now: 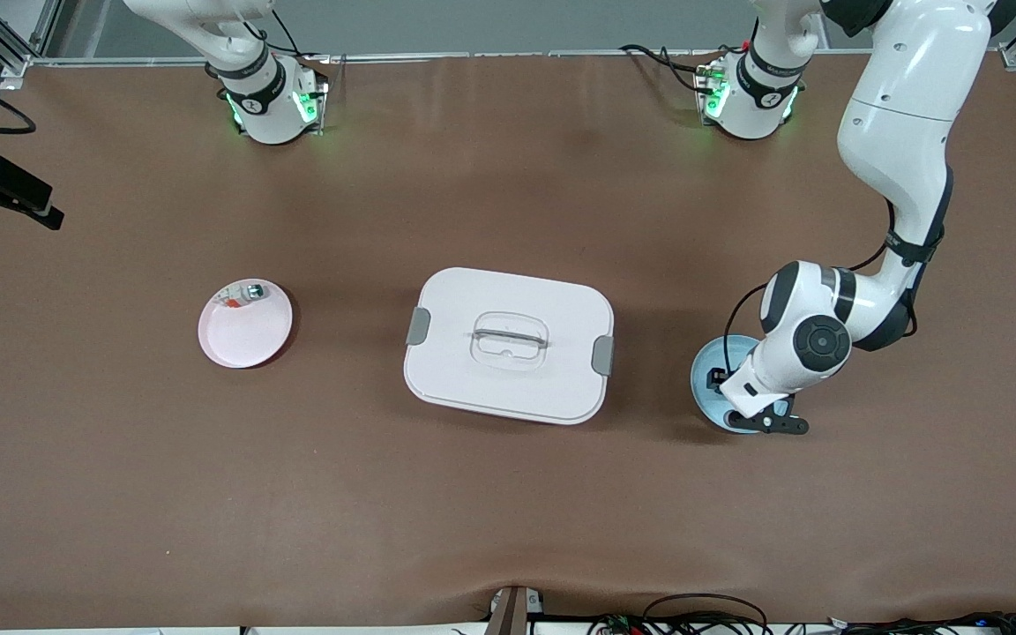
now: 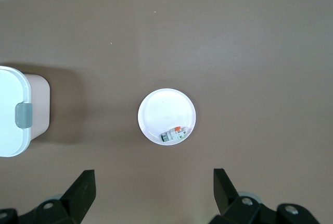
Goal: Transfer orange switch to right arm and place
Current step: 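Lower the left gripper and close it on the orange switch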
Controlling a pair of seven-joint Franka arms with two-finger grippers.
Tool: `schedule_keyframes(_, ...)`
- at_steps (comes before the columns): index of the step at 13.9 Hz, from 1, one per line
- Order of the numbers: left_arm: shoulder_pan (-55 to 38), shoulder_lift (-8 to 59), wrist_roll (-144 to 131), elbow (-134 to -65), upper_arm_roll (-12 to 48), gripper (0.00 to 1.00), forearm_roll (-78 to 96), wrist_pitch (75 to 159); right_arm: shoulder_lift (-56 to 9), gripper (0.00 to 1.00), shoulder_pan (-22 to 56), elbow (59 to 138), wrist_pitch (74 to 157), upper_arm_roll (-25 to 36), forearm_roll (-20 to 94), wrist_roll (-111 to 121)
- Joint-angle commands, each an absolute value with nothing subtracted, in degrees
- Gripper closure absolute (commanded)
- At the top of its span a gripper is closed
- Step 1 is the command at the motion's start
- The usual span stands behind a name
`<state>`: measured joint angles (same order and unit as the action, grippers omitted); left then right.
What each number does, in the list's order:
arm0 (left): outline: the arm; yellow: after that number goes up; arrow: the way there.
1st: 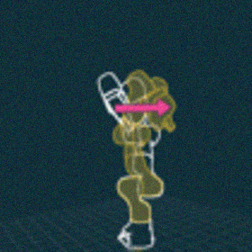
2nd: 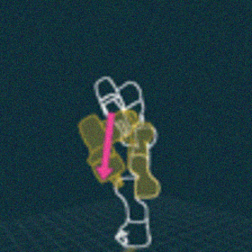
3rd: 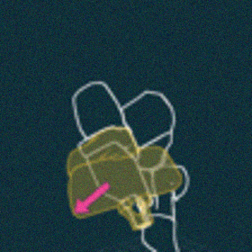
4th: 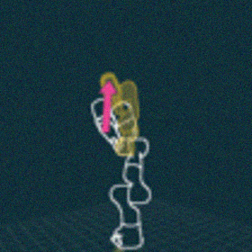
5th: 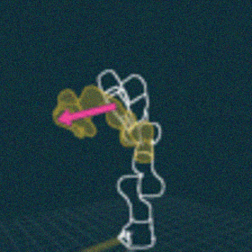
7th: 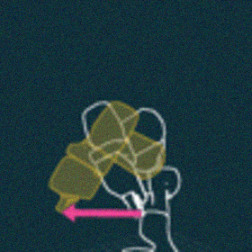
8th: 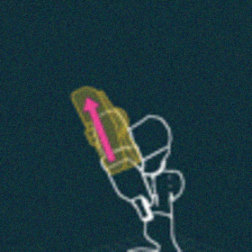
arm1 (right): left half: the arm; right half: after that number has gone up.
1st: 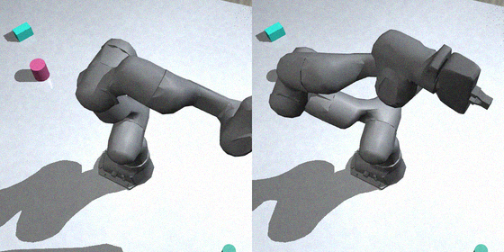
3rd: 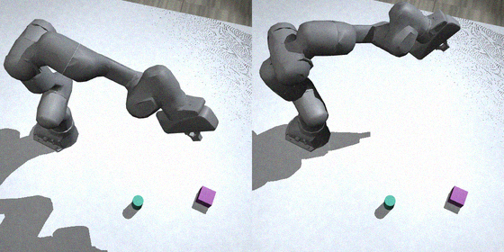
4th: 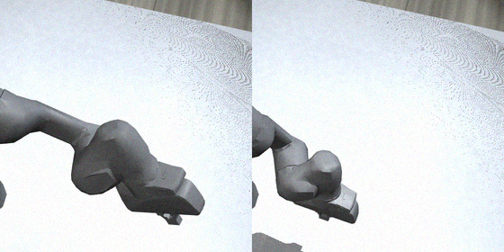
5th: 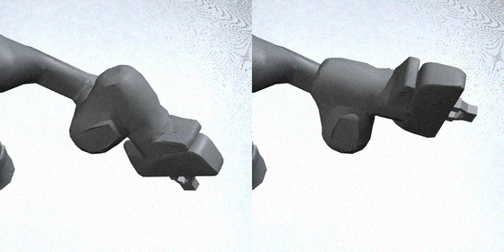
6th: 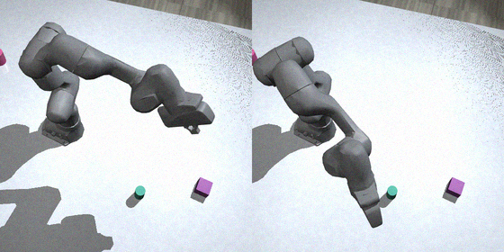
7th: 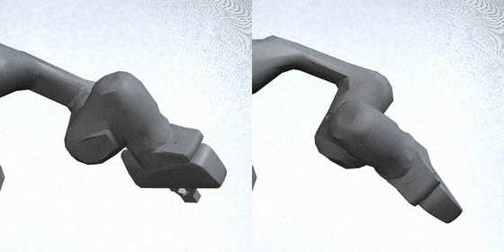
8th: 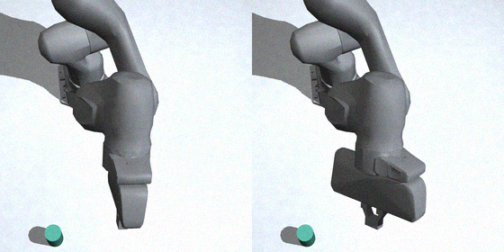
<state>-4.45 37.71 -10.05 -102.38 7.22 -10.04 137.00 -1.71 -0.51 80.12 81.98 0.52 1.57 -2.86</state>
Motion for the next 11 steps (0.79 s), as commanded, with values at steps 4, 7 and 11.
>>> schedule_keyframes(4, -4.04, 34.81, -12.56, -102.92, 7.47, 0.56, -10.28, 136.67, -0.97, 0.0, -0.61, 80.24, 82.09, 0.44, 0.97, -3.08)
schedule_keyframes(7, -4.04, 33.49, -16.77, -102.92, 7.99, 0.56, -10.28, 135.36, -0.97, 0.0, -0.7, 80.24, 82.09, 0.44, 0.97, -3.08)
schedule_keyframes(11, -3.87, 31.91, -19.77, -102.92, 8.44, 0.56, -10.2, 134.04, -0.97, 0.0, -0.7, 80.24, 82.09, 0.44, 0.97, -3.08)
